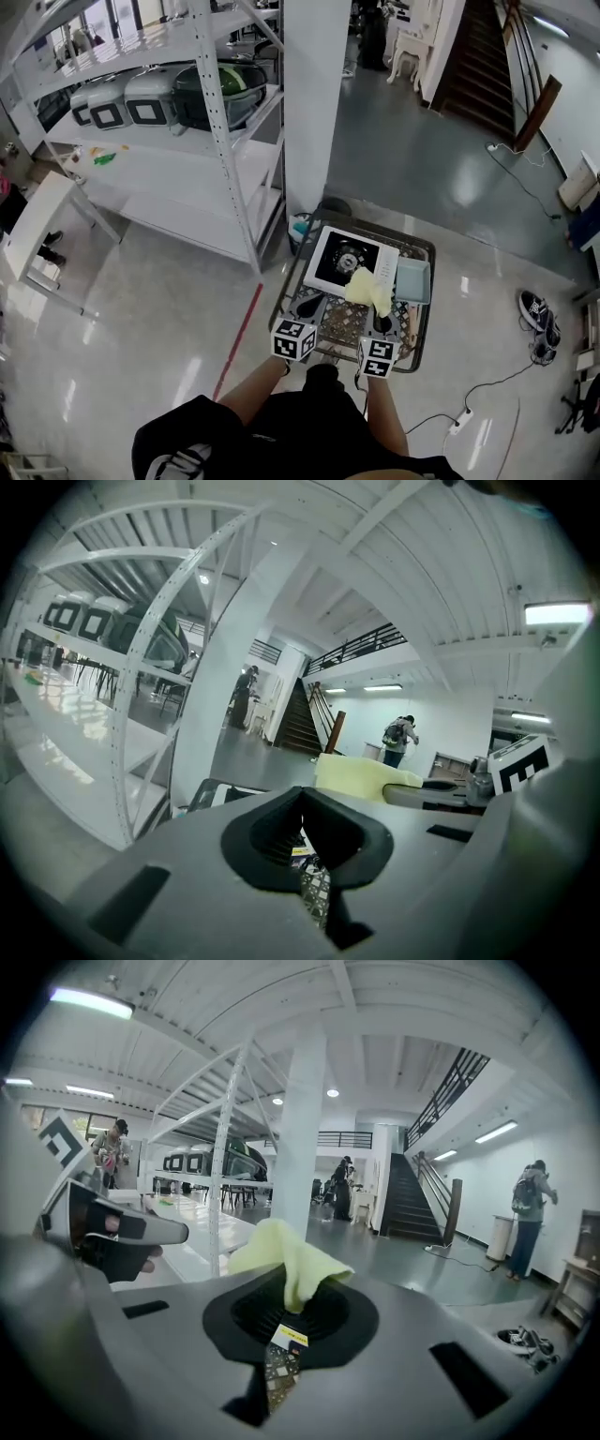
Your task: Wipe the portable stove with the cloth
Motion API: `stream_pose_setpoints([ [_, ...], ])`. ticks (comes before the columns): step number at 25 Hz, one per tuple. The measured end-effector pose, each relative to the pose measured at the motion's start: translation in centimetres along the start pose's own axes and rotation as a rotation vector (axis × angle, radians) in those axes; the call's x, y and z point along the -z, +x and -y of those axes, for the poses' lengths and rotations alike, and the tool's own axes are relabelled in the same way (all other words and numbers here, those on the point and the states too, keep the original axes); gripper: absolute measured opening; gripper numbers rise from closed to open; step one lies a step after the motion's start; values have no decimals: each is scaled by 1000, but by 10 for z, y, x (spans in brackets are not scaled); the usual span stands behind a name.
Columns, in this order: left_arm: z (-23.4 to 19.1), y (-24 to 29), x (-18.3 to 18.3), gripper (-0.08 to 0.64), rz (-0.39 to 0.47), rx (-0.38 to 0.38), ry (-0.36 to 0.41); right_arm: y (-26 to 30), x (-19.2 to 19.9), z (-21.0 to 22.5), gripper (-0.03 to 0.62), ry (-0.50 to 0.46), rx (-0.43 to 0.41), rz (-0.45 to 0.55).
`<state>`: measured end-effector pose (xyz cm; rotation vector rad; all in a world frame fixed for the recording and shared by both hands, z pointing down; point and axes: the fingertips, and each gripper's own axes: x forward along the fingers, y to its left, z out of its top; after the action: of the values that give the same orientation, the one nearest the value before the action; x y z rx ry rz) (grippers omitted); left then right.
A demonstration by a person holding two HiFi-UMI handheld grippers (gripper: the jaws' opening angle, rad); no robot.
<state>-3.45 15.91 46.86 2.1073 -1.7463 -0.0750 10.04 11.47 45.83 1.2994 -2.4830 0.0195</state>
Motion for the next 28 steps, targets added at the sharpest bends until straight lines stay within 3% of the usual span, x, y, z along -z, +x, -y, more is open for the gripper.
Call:
stream_pose_setpoints([
  [5,26,-44,-7,17,58,-1,54,-57,-3,-16,20,-17,-6,16],
  [10,62,-57,-8,17,90,16,79,-97,-12,-1,19,-11,-4,44],
  [18,106,-51,-21,17,102,35,68,-103,-43,32,18,-75,-45,104],
  [22,124,-44,-21,17,116,27,92,-116,-40,45,18,-61,-28,114],
  [28,141,-43,-8,17,104,13,119,-125,-27,42,18,-37,-76,120],
])
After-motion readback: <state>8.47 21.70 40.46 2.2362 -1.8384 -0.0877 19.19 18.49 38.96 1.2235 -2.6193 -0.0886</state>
